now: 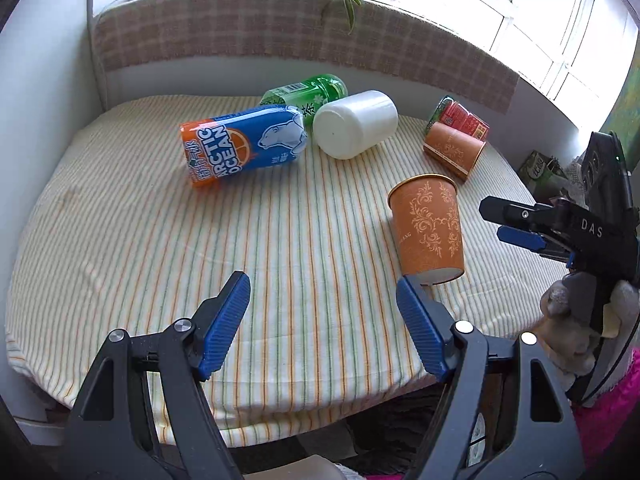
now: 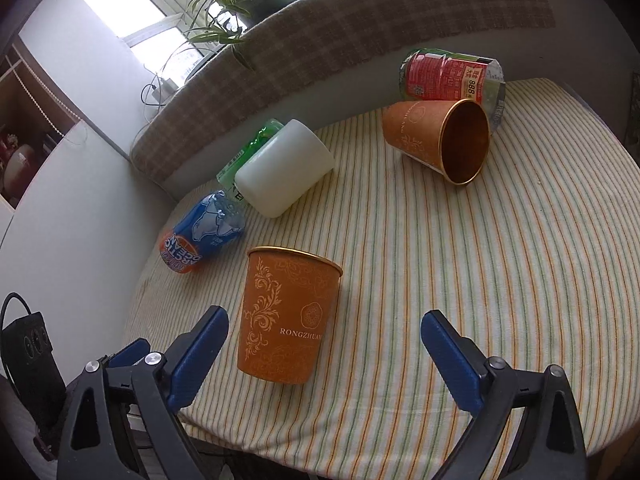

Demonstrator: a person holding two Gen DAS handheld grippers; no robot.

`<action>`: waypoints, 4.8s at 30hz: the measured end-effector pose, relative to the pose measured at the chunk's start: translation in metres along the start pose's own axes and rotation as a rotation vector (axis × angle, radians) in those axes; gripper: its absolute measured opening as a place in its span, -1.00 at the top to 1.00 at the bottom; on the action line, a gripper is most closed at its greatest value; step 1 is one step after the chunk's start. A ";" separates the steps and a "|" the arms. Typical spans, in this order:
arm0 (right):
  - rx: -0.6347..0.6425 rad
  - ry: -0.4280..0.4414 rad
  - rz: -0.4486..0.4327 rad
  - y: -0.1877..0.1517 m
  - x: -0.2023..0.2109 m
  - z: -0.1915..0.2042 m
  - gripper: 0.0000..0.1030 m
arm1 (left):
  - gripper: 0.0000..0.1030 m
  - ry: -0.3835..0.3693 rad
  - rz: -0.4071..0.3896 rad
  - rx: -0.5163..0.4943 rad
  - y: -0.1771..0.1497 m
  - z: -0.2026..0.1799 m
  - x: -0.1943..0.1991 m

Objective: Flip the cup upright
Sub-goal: 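Lift the orange cup and rotate it rim-up with the right gripper, then lower the upright orange cup onto the cloth with the right gripper, then open the right gripper and pull it back from the cup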

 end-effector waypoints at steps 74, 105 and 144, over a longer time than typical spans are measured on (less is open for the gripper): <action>0.394 -0.210 -0.201 0.021 -0.036 0.041 -0.33 | -0.51 -0.014 -0.037 -0.005 -0.017 -0.012 0.012; 0.463 -0.226 -0.195 -0.025 -0.024 0.048 -0.32 | -0.51 -0.021 -0.075 -0.022 -0.014 -0.020 0.022; 0.334 -0.246 -0.289 -0.042 0.039 0.031 -0.32 | -0.51 -0.001 -0.236 -0.082 0.003 -0.035 0.033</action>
Point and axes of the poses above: each gripper's, at about its wrist camera, not at the fingertips, and x roughly against the way its jaws point, z to its left, y to its top, the point moved 1 cm from there along -x, roughly the way its jaws point
